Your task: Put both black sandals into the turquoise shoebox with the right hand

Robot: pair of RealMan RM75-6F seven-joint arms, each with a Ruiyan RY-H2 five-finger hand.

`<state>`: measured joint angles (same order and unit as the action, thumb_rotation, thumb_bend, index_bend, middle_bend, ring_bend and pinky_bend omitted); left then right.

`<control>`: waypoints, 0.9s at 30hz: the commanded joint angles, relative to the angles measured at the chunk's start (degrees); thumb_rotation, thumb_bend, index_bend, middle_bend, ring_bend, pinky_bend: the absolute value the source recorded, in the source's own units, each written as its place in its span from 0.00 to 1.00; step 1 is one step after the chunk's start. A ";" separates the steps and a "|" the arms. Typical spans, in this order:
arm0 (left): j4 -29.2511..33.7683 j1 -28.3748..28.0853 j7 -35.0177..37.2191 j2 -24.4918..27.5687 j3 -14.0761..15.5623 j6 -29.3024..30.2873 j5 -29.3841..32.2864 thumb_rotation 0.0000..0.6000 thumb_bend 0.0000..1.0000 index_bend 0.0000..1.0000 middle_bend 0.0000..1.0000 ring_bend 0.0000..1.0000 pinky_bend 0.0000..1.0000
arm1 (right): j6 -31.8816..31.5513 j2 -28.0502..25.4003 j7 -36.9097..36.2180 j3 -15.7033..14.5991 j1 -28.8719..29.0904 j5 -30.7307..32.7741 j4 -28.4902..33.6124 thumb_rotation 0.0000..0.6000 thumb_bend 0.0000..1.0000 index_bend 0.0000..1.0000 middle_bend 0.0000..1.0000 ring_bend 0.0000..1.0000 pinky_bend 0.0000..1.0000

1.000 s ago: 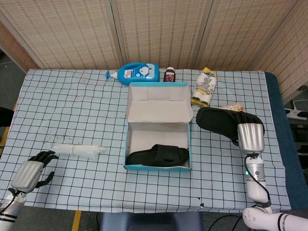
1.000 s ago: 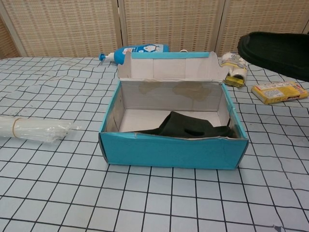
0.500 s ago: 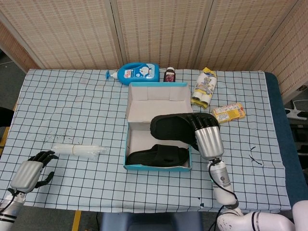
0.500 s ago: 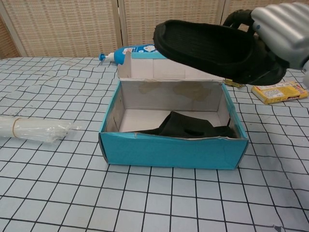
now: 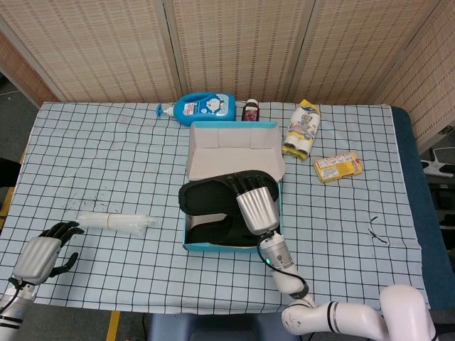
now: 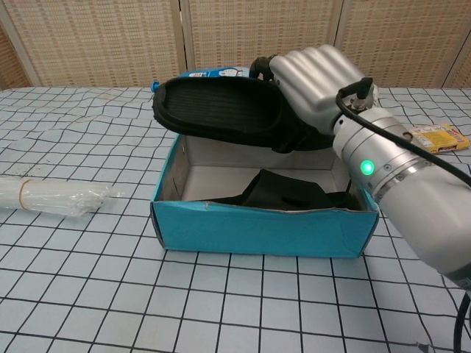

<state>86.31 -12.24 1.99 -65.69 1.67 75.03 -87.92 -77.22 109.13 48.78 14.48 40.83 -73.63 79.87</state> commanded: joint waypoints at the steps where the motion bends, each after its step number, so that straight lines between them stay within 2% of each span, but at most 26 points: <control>1: 0.01 0.02 -0.02 0.02 -0.04 0.07 0.01 1.00 0.40 0.28 0.18 0.17 0.35 | 1.95 1.93 -1.81 0.53 0.90 1.08 -3.63 1.00 0.00 0.53 0.55 0.39 0.53; 8: -0.04 0.00 0.32 0.02 -0.06 0.08 -0.04 1.00 0.40 0.28 0.18 0.17 0.35 | 4.92 4.23 -4.86 0.12 1.28 2.33 -9.91 1.00 0.00 0.53 0.55 0.40 0.53; 14: -0.11 0.05 0.68 0.03 -0.08 0.27 -0.16 1.00 0.40 0.28 0.18 0.17 0.35 | 5.96 5.40 -6.15 -0.77 0.98 2.37 -12.82 1.00 0.00 0.53 0.55 0.40 0.53; 27: -0.15 -0.01 0.47 -0.11 -0.01 0.06 -0.17 1.00 0.40 0.28 0.18 0.17 0.35 | 10.03 3.41 -0.05 -0.89 -0.38 8.64 -9.59 1.00 0.00 0.53 0.55 0.40 0.53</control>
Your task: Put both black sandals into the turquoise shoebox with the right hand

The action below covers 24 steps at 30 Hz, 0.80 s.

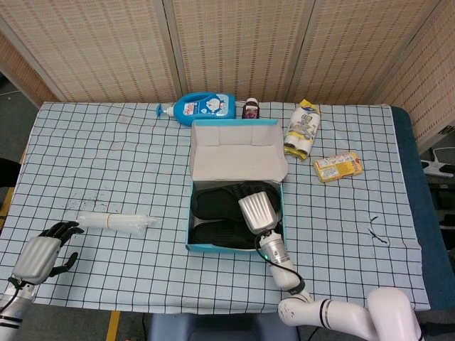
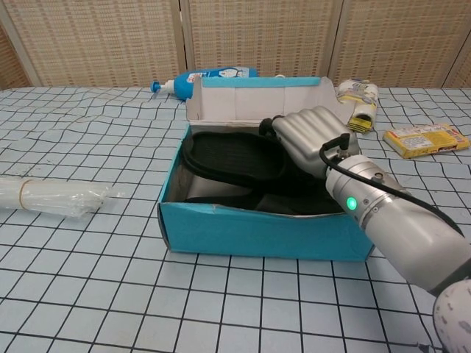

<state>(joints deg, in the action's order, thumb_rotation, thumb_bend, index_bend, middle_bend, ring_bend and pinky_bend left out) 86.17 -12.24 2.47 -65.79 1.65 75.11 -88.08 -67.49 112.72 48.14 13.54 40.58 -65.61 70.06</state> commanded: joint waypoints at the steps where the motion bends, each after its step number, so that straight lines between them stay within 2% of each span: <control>1: -0.03 -0.03 -0.07 -0.03 0.02 -0.07 -0.01 1.00 0.40 0.28 0.18 0.17 0.35 | 0.56 -0.31 1.14 0.02 -0.19 1.17 0.31 1.00 0.00 0.53 0.55 0.40 0.53; 14: -0.28 -0.16 0.01 -0.13 -0.01 -0.41 0.19 1.00 0.40 0.28 0.19 0.17 0.35 | 1.56 -0.42 8.60 0.24 0.02 7.78 0.34 1.00 0.00 0.53 0.55 0.39 0.53; 18: -0.32 -0.17 0.05 -0.16 0.00 -0.43 0.17 1.00 0.40 0.28 0.19 0.17 0.35 | 0.32 -0.92 2.80 -0.15 0.19 3.22 0.10 1.00 0.00 0.44 0.45 0.25 0.52; 21: -0.33 -0.20 0.15 -0.14 -0.02 -0.50 0.24 1.00 0.40 0.28 0.19 0.17 0.35 | -0.35 -1.82 -2.48 -0.20 -0.02 0.25 0.90 1.00 0.00 0.34 0.33 0.14 0.41; 23: -0.35 -0.18 0.12 -0.14 0.02 -0.49 0.20 1.00 0.40 0.28 0.19 0.17 0.35 | -0.63 -3.07 -4.84 -0.12 -0.21 -1.07 2.61 1.00 0.00 0.24 0.23 0.04 0.26; 24: -0.35 -0.16 0.11 -0.15 0.02 -0.43 0.16 1.00 0.40 0.28 0.19 0.17 0.35 | -0.84 -3.70 -5.72 -0.11 -0.33 -1.66 3.51 1.00 0.00 0.21 0.21 0.02 0.23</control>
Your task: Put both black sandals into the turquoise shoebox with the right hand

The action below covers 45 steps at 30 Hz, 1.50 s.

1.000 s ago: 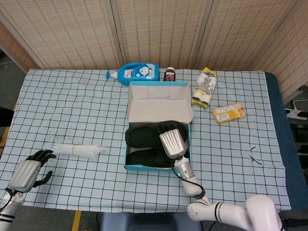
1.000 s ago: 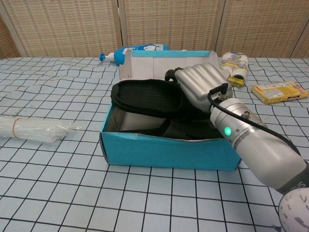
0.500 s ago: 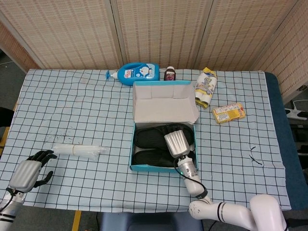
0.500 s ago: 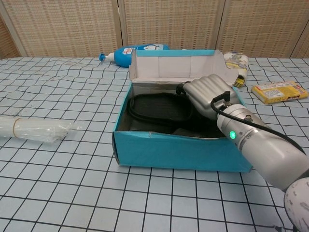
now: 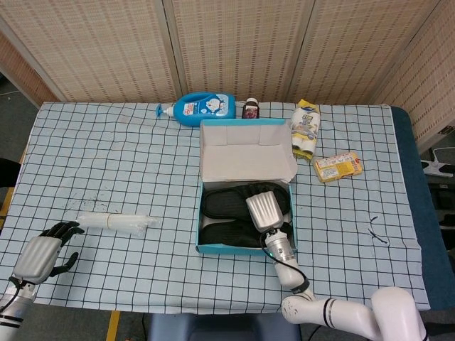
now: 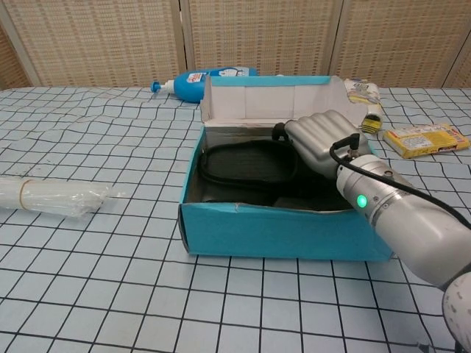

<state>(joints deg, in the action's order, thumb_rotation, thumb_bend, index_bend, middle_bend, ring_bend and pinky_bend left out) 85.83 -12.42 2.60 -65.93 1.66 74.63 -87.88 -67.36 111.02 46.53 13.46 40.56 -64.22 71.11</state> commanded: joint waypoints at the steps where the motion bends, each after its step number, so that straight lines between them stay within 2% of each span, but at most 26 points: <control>1: 0.00 0.02 -0.03 -0.01 0.00 0.10 -0.07 1.00 0.40 0.28 0.19 0.17 0.35 | -1.22 -2.68 -4.84 -0.07 -0.45 -3.65 3.37 1.00 0.00 0.17 0.18 0.00 0.18; 5: 0.02 0.02 -0.14 -0.04 0.04 0.11 -0.14 1.00 0.40 0.28 0.19 0.17 0.35 | -1.57 -6.14 -6.79 -0.09 -1.28 -4.70 8.07 1.00 0.00 0.09 0.11 0.00 0.08; 10: 0.04 -0.06 -0.55 -0.16 0.07 -0.19 0.01 1.00 0.40 0.28 0.19 0.17 0.35 | -0.63 -10.28 -7.26 0.15 -2.21 -3.15 13.54 1.00 0.00 0.01 0.07 0.00 0.06; 17: 0.05 -0.17 -0.92 -0.27 0.19 -0.50 0.01 1.00 0.40 0.28 0.19 0.17 0.35 | 1.15 -13.95 -7.83 0.40 -2.67 -0.13 18.15 1.00 0.00 0.00 0.04 0.00 0.04; 21: 0.14 -0.16 -0.88 -0.20 0.19 -0.46 0.01 1.00 0.40 0.28 0.19 0.17 0.35 | 2.60 -15.36 -11.50 0.78 -2.99 1.09 20.98 1.00 0.00 0.00 0.04 0.00 0.04; 24: 0.14 -0.12 -0.78 -0.16 0.19 -0.31 -0.07 1.00 0.40 0.28 0.19 0.17 0.35 | 2.49 -16.40 -14.99 0.86 -3.44 -0.09 22.78 1.00 0.00 0.09 0.10 0.00 0.08; 26: 0.08 -0.14 -0.71 -0.15 0.21 -0.39 -0.04 1.00 0.40 0.28 0.19 0.17 0.35 | 1.08 -16.55 -17.34 0.71 -3.91 -2.41 23.01 1.00 0.01 0.23 0.25 0.06 0.20; 28: 0.12 -0.15 -0.65 -0.12 0.23 -0.45 -0.02 1.00 0.40 0.28 0.19 0.17 0.35 | 0.41 -17.18 -18.86 0.01 -4.50 -3.80 23.59 1.00 0.11 0.38 0.42 0.21 0.31; 29: 0.15 -0.15 -0.63 -0.11 0.23 -0.43 -0.04 1.00 0.40 0.28 0.19 0.17 0.35 | 0.20 -17.77 -19.06 -0.41 -4.82 -4.22 24.12 1.00 0.21 0.44 0.47 0.28 0.33; 32: 0.12 -0.05 -0.50 -0.06 0.26 -0.07 -0.29 1.00 0.40 0.28 0.19 0.17 0.35 | -1.61 -20.94 -18.23 -2.50 -6.51 -6.45 26.49 1.00 0.36 0.54 0.50 0.32 0.35; 34: 0.01 0.00 -0.37 -0.06 0.28 0.08 -0.40 1.00 0.40 0.28 0.19 0.17 0.35 | -5.02 -23.44 -17.26 -4.41 -8.64 -9.51 27.43 1.00 0.41 0.60 0.52 0.34 0.37; 39: 0.12 0.20 -0.45 0.00 0.14 0.34 -0.06 1.00 0.40 0.28 0.19 0.17 0.35 | -15.07 -29.35 -17.58 -10.16 -16.39 -16.05 25.79 1.00 0.46 0.65 0.54 0.37 0.41; 43: 0.37 0.39 -1.30 -0.13 0.15 0.93 -0.37 1.00 0.40 0.28 0.19 0.17 0.35 | -22.17 -32.38 -20.37 -14.01 -23.44 -18.02 19.49 1.00 0.46 0.67 0.55 0.37 0.41; 45: 0.36 0.37 -1.78 -0.32 0.11 1.00 -0.45 1.00 0.40 0.28 0.19 0.17 0.35 | -23.92 -32.84 -22.49 -14.74 -25.77 -17.90 16.47 1.00 0.46 0.65 0.55 0.35 0.41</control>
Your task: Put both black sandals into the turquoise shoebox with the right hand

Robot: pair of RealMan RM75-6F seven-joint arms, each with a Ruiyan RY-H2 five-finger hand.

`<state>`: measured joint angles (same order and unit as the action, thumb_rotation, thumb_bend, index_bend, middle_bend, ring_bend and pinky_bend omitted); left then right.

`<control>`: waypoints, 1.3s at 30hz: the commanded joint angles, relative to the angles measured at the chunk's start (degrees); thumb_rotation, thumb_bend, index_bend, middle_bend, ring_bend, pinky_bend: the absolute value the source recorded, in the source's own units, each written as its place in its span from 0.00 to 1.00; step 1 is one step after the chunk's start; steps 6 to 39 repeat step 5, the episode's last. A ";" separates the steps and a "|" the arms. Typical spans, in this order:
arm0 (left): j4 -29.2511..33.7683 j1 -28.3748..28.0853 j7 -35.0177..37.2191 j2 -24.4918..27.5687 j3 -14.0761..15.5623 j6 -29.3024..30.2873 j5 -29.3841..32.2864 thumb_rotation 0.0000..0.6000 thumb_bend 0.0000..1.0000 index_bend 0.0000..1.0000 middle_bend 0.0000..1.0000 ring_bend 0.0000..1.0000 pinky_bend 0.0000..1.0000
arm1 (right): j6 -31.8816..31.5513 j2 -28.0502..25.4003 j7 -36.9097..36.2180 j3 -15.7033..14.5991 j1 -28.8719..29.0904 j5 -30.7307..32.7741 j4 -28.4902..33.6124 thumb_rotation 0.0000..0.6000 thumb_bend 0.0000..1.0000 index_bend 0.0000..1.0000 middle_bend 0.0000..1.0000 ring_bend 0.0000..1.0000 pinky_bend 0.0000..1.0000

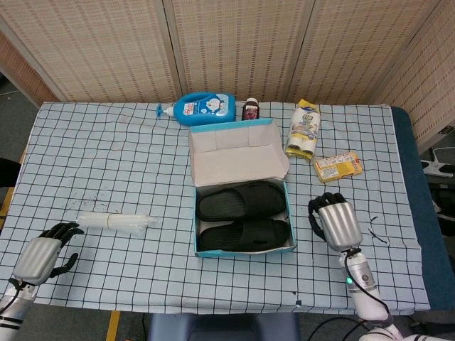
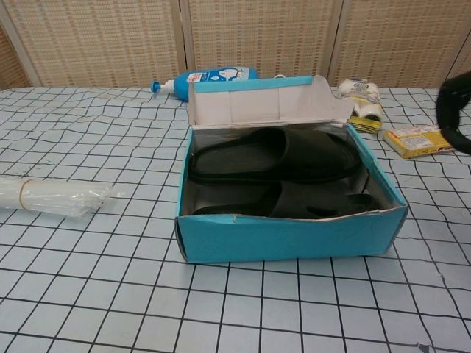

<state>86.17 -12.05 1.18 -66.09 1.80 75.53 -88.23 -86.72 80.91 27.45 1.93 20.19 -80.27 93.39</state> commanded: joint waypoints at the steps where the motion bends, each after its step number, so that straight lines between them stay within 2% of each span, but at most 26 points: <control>1: 0.02 -0.03 -0.56 -0.25 -0.03 0.07 -0.12 1.00 0.40 0.28 0.19 0.17 0.35 | -5.10 -2.93 -4.74 -3.47 -6.38 -1.74 -7.23 1.00 0.44 0.62 0.53 0.33 0.40; 5: -0.10 -0.17 -1.46 -0.68 -0.18 -0.03 -0.06 1.00 0.40 0.28 0.19 0.17 0.35 | -5.87 -3.78 -11.11 -3.08 -9.38 -0.41 -11.05 1.00 0.28 0.47 0.41 0.21 0.32; 39: -0.10 -0.17 -1.46 -0.68 -0.18 -0.03 -0.06 1.00 0.40 0.28 0.19 0.17 0.35 | -5.87 -3.78 -11.11 -3.08 -9.38 -0.41 -11.05 1.00 0.28 0.47 0.41 0.21 0.32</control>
